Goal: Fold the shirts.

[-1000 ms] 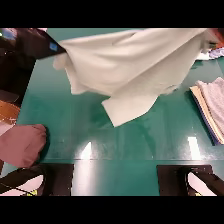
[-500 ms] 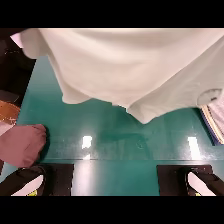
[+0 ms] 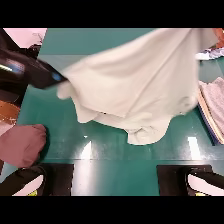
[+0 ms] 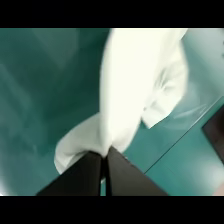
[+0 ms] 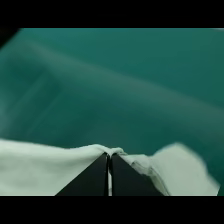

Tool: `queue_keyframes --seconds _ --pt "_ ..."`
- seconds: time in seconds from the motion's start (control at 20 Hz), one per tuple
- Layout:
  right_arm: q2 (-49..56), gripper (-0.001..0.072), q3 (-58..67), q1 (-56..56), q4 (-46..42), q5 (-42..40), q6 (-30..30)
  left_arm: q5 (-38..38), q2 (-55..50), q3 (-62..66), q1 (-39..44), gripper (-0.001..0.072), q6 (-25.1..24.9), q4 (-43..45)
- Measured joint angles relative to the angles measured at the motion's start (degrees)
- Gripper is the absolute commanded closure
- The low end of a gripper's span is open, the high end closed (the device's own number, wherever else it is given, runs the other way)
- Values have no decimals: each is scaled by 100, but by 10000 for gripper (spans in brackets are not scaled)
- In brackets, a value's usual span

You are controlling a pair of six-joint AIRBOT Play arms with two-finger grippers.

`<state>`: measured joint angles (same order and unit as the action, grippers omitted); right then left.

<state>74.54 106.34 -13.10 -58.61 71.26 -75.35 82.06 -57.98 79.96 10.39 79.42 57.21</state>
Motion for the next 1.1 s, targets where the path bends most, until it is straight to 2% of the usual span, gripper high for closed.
queue_keyframes --seconds 0.2,0.4,0.45,0.5,0.55,0.7,0.75,0.8,0.85,1.1 --pt "955 699 -763 -483 0 -337 -20 -1239 -450 -1799 0 675 -17 612" --pt "1705 698 -1054 -745 13 -804 -24 -2337 -1051 -2402 -7 672 2 1062" --pt "1829 698 -1086 -774 24 -909 -24 -2568 -1147 -2448 -4 500 50 1156" --pt "1917 698 -1106 -796 31 -992 -26 -2747 -1211 -2450 -7 184 116 1252" --pt "1976 697 -1123 -809 37 -1091 -26 -2870 -1261 -2404 -7 92 168 1384" --pt "2065 689 -1054 -817 48 -1268 -28 -2935 -1340 -2041 -7 91 260 1718" --pt "2076 572 -981 -817 50 -1294 -31 -2874 -1351 -1849 -7 92 275 1788" --pt "2092 319 -901 -817 52 -1300 -31 -2774 -1362 -1663 -7 91 284 1836" --pt "2103 175 -793 -811 48 -1292 -31 -2662 -1368 -1475 -7 91 291 1834" --pt "2114 177 -140 -557 50 -678 -31 -2179 -1462 -1067 289 90 92 1493"
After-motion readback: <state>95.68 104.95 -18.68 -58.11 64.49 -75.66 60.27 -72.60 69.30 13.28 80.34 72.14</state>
